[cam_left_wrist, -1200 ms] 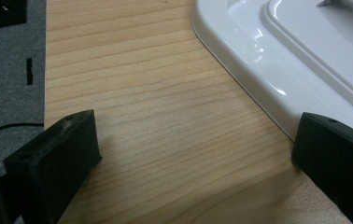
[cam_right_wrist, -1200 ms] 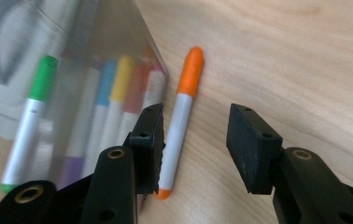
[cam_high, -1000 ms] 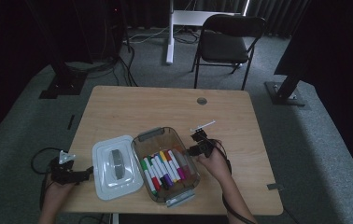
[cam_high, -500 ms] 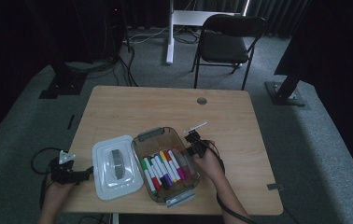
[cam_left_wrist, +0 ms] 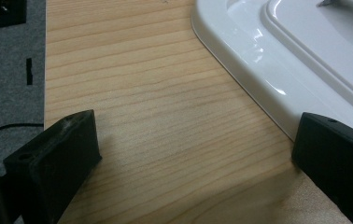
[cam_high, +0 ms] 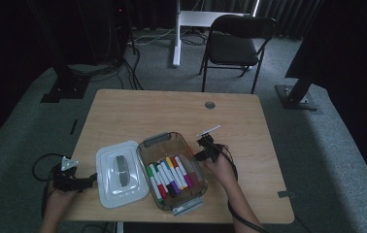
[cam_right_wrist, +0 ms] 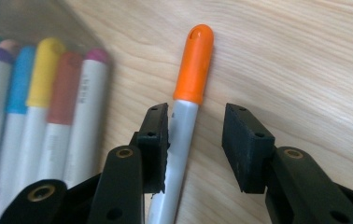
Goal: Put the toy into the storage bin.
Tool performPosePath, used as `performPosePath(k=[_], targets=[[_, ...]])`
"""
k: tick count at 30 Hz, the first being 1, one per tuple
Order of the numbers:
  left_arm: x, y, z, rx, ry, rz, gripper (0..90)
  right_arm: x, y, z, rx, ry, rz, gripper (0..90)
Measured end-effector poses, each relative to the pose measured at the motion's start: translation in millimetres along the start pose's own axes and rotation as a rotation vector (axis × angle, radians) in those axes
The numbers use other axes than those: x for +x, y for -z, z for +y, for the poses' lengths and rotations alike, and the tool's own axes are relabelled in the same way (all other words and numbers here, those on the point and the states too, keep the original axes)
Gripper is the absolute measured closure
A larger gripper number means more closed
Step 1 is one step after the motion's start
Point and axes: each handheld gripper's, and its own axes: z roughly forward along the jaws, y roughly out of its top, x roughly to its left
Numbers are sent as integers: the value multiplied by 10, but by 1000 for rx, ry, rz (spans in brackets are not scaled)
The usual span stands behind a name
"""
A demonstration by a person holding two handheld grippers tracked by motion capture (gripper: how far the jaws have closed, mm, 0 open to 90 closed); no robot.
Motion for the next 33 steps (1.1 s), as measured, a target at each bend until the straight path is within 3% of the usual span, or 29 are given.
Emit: performPosePath(k=[15,23,26,33], targets=[[0,0,0,0,0,0,12,-151,33,-129,27,-26,-47,635],[0,0,0,0,0,0,12,-169,29,-144,22,-40,-101,706],[0,0,0,0,0,0,12,-175,32,-146,26,-48,-108,753],[0,0,0,0,0,0,12,-212,58,-148,38,-85,-98,762]])
